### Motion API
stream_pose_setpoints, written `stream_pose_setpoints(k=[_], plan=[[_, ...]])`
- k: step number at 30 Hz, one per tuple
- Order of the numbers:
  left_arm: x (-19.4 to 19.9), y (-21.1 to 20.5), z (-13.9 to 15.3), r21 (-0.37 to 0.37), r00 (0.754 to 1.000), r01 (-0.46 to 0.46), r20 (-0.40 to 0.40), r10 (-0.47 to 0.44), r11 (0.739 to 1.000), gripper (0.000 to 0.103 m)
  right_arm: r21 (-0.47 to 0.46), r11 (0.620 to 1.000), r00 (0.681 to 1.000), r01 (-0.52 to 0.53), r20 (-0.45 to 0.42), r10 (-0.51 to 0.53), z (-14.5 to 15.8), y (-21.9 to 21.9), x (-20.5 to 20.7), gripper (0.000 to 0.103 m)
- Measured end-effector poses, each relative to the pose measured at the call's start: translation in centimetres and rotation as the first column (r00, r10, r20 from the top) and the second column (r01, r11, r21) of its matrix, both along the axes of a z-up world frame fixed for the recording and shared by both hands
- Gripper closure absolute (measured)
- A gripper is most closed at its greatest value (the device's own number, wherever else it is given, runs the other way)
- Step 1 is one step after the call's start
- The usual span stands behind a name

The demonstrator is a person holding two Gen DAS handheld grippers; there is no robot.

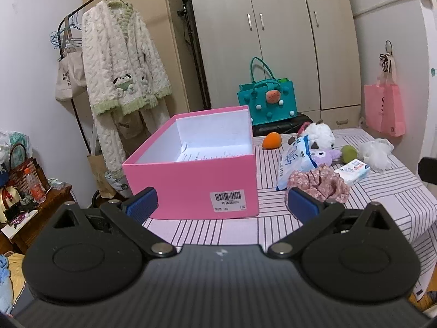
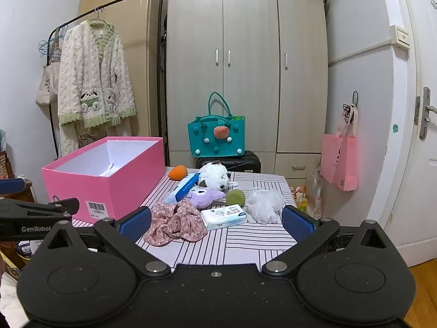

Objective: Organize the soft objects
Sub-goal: 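Move both tools toward the pile of soft items on the table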

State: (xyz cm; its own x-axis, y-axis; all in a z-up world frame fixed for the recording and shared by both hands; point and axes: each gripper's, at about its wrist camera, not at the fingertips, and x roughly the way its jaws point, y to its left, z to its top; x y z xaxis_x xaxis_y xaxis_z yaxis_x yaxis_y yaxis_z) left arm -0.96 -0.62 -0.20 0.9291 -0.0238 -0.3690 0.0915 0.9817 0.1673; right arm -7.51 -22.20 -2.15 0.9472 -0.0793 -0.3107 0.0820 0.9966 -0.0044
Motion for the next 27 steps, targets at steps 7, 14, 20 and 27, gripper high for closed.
stream_pose_setpoints(k=[7, 14, 20, 27], plan=[[0.2, 0.3, -0.2, 0.000, 1.000, -0.014, -0.010, 0.014, 1.000, 0.000, 0.001, 1.000, 1.000, -0.002, -0.018, 0.002, -0.3, -0.1, 0.2, 0.000], [0.7, 0.8, -0.8, -0.017, 0.999, -0.015, -0.042, 0.014, 1.000, 0.000, -0.001, 1.000, 0.999, -0.010, -0.035, 0.010, -0.7, 0.2, 0.4, 0.000], [1.0, 1.0, -1.1, -0.019, 0.998, -0.028, -0.056, 0.027, 0.999, 0.000, -0.003, 1.000, 0.999, -0.013, -0.049, 0.013, -1.0, 0.2, 0.8, 0.000], [1.2, 1.2, -1.4, -0.021, 0.997, -0.035, -0.070, 0.034, 0.999, 0.000, 0.001, 1.000, 0.998, -0.007, -0.063, 0.007, -1.1, 0.0, 1.1, 0.000]])
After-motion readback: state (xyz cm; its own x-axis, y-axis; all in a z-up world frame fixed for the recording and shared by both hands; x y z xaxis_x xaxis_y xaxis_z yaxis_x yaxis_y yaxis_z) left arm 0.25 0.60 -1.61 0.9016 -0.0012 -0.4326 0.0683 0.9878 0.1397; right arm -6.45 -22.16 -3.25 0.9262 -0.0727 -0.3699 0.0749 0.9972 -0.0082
